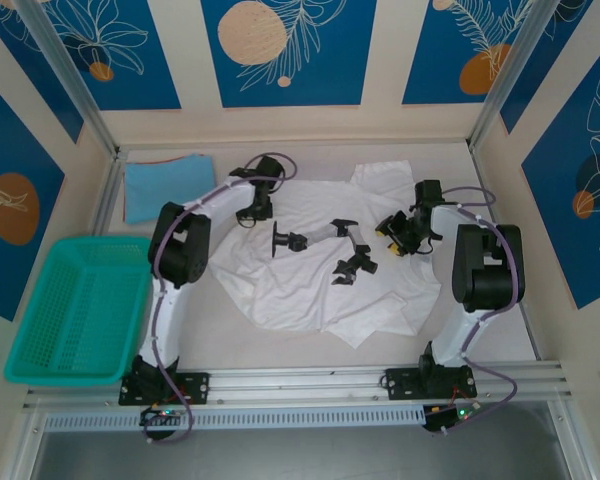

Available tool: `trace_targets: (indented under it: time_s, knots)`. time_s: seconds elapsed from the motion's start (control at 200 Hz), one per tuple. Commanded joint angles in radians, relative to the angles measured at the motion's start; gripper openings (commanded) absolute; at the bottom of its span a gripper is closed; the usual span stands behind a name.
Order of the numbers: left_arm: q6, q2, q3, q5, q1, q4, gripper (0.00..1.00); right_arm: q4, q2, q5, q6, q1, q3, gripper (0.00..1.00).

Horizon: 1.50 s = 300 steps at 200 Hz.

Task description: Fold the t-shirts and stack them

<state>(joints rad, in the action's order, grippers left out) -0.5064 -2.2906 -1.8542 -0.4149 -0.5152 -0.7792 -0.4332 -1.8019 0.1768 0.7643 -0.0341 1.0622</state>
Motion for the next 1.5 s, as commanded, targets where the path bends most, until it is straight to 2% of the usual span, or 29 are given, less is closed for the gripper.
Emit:
trace_targets:
  time_s: [0.0, 0.095, 0.2, 0.315, 0.46, 0.62, 0.8, 0.98, 1.495]
  knots:
    - [0.048, -0.062, -0.053, -0.229, -0.075, -0.100, 0.37, 0.013, -0.029, 0.036, 0.013, -0.004, 0.007, 0.51]
    - [0.086, -0.096, -0.085, -0.303, -0.132, -0.115, 0.53, 0.025, -0.038, 0.046, 0.019, -0.012, 0.001, 0.51]
    - [0.114, -0.096, -0.124, -0.238, -0.138, -0.126, 0.68, 0.033, -0.044, 0.059, 0.024, -0.015, -0.001, 0.51]
    - [0.110, -0.043, -0.166, -0.170, -0.109, -0.131, 0.76, 0.035, -0.044, 0.062, 0.023, -0.016, -0.003, 0.51]
    - [0.053, 0.031, -0.216, 0.014, -0.002, -0.128, 0.80, 0.042, -0.047, 0.071, 0.026, -0.020, -0.008, 0.51]
    - [-0.069, 0.016, -0.275, 0.219, 0.156, -0.160, 0.76, 0.045, -0.050, 0.077, 0.027, -0.024, -0.010, 0.50]
    - [-0.130, -0.063, -0.343, 0.319, 0.259, -0.162, 0.68, 0.045, -0.051, 0.074, 0.027, -0.024, -0.010, 0.50]
    - [-0.122, -0.218, -0.542, 0.361, 0.285, -0.223, 0.59, 0.044, -0.054, 0.075, 0.024, -0.023, -0.005, 0.50]
    - [-0.116, -0.389, -0.710, 0.398, 0.293, -0.171, 0.40, 0.036, -0.059, 0.072, 0.018, -0.021, 0.004, 0.50]
